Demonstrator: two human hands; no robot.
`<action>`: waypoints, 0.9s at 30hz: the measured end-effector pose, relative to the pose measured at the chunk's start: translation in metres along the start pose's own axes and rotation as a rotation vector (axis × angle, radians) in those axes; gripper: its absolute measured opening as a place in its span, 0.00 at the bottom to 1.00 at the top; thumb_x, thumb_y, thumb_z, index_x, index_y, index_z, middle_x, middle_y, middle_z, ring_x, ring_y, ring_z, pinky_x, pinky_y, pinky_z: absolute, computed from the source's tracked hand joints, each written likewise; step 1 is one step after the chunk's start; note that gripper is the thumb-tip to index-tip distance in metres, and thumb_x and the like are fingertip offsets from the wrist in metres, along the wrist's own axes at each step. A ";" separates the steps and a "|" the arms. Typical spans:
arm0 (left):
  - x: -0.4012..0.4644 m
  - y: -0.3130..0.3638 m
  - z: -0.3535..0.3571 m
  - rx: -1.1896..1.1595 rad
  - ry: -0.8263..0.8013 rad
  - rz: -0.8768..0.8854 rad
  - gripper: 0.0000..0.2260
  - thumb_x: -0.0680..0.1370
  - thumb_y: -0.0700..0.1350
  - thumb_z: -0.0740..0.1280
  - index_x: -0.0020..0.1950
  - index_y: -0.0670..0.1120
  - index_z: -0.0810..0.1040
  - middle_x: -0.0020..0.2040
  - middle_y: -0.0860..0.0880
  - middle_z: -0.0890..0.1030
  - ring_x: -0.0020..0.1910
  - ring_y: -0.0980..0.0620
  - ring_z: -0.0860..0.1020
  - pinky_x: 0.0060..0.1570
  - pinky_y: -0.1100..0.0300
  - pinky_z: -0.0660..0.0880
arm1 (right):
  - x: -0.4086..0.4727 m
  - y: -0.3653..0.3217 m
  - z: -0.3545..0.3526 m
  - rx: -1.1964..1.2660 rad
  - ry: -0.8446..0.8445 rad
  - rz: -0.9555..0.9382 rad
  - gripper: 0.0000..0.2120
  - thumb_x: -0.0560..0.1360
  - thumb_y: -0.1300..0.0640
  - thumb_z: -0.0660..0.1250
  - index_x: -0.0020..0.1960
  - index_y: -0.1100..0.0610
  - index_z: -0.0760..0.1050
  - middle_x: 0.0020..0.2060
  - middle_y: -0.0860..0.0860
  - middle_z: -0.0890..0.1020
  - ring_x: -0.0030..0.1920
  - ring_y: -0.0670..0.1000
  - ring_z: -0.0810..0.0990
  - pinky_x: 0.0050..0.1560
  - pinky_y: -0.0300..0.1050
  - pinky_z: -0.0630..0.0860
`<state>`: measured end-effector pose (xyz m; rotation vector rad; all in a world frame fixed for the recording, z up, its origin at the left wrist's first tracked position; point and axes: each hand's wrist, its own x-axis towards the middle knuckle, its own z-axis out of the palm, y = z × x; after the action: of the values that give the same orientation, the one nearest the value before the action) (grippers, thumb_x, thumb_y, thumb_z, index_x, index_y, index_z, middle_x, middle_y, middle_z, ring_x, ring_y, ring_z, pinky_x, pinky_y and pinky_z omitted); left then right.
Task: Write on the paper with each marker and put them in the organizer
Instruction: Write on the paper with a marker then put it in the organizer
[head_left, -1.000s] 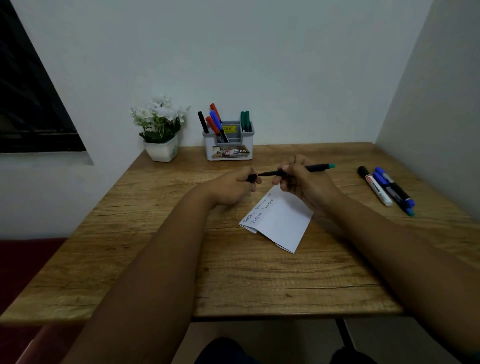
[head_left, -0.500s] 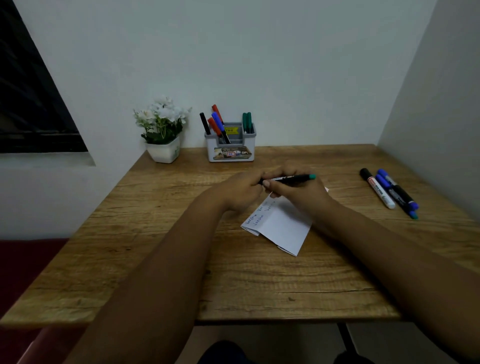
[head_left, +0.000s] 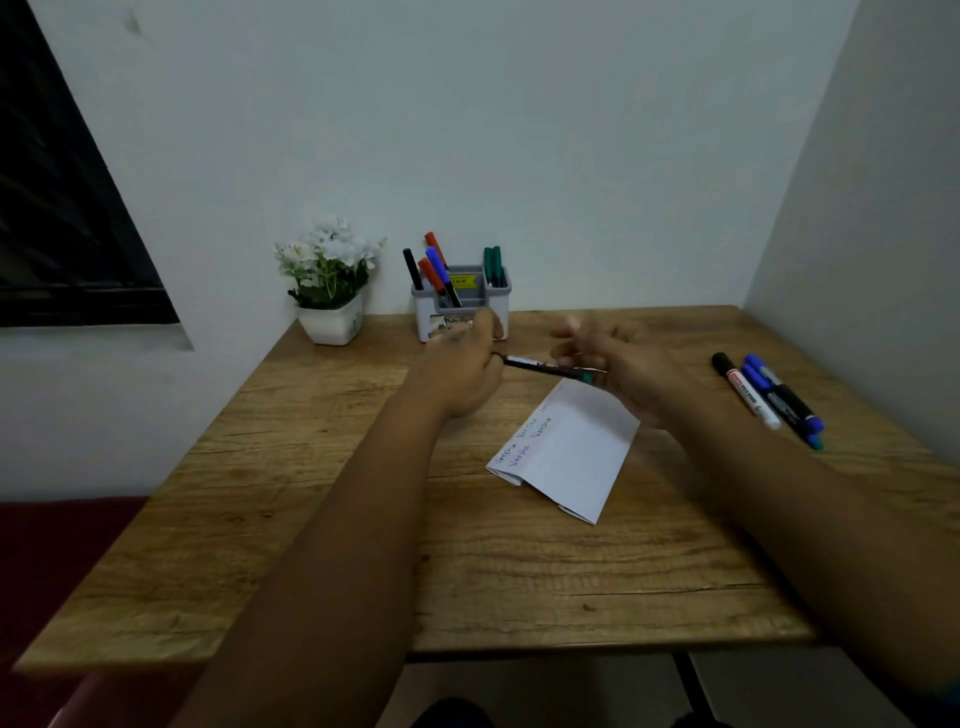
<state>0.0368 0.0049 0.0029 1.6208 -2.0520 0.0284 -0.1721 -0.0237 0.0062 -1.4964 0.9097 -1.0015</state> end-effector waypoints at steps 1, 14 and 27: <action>-0.001 -0.002 0.000 0.020 0.033 0.017 0.10 0.79 0.43 0.57 0.60 0.46 0.64 0.46 0.46 0.75 0.47 0.43 0.74 0.43 0.53 0.67 | 0.001 -0.001 0.002 -0.214 -0.023 -0.059 0.18 0.74 0.46 0.69 0.54 0.60 0.81 0.45 0.53 0.85 0.47 0.51 0.84 0.49 0.43 0.79; 0.011 -0.021 0.012 -0.233 0.576 -0.225 0.33 0.75 0.44 0.65 0.77 0.45 0.56 0.71 0.44 0.65 0.68 0.45 0.62 0.64 0.52 0.61 | 0.085 -0.029 0.051 -0.923 0.049 -0.268 0.08 0.78 0.54 0.67 0.55 0.56 0.76 0.42 0.49 0.77 0.46 0.51 0.76 0.39 0.39 0.68; 0.015 -0.034 0.046 -0.210 0.456 -0.278 0.36 0.75 0.46 0.68 0.78 0.45 0.52 0.71 0.45 0.64 0.68 0.49 0.58 0.64 0.49 0.64 | 0.203 -0.013 0.049 -0.842 0.224 -0.386 0.46 0.75 0.66 0.69 0.80 0.44 0.44 0.45 0.61 0.81 0.42 0.57 0.81 0.46 0.48 0.80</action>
<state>0.0474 -0.0333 -0.0411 1.5803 -1.4303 0.0745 -0.0536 -0.1929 0.0401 -2.3628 1.3300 -1.1394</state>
